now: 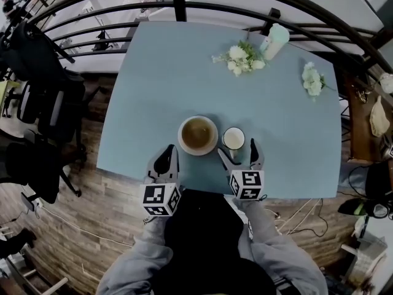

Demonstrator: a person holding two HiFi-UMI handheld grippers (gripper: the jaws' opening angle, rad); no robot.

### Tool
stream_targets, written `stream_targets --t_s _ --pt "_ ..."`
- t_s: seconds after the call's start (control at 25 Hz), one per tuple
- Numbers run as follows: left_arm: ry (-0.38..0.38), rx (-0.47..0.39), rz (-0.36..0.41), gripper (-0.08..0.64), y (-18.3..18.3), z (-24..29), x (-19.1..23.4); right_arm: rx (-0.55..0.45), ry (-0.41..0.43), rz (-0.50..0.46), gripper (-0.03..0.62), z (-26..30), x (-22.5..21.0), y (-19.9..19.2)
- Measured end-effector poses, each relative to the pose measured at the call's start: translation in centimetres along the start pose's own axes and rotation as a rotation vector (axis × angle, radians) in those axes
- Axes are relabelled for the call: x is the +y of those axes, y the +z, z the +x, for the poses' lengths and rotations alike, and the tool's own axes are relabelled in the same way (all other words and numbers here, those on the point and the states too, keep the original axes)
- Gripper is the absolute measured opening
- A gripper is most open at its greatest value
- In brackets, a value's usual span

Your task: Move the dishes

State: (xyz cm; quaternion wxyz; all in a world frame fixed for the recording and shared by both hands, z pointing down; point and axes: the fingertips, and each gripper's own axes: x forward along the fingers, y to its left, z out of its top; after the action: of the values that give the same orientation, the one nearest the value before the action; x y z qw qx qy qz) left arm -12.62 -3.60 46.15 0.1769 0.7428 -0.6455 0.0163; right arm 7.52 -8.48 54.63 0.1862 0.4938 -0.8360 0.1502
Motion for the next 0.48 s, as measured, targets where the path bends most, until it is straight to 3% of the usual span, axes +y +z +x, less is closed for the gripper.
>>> stream_targets --t_s 0.24,0.48 --pt "-0.029 -0.029 0.023 0.021 2.0 0.5 -1.2 -0.032 0.008 -0.002 0.497 -2.8 -1.2 2.4" --pt "-0.087 -0.08 0.081 0.021 5.1 0.9 -3.4 -0.119 0.008 0.057 0.47 -4.6 -2.6 6.5"
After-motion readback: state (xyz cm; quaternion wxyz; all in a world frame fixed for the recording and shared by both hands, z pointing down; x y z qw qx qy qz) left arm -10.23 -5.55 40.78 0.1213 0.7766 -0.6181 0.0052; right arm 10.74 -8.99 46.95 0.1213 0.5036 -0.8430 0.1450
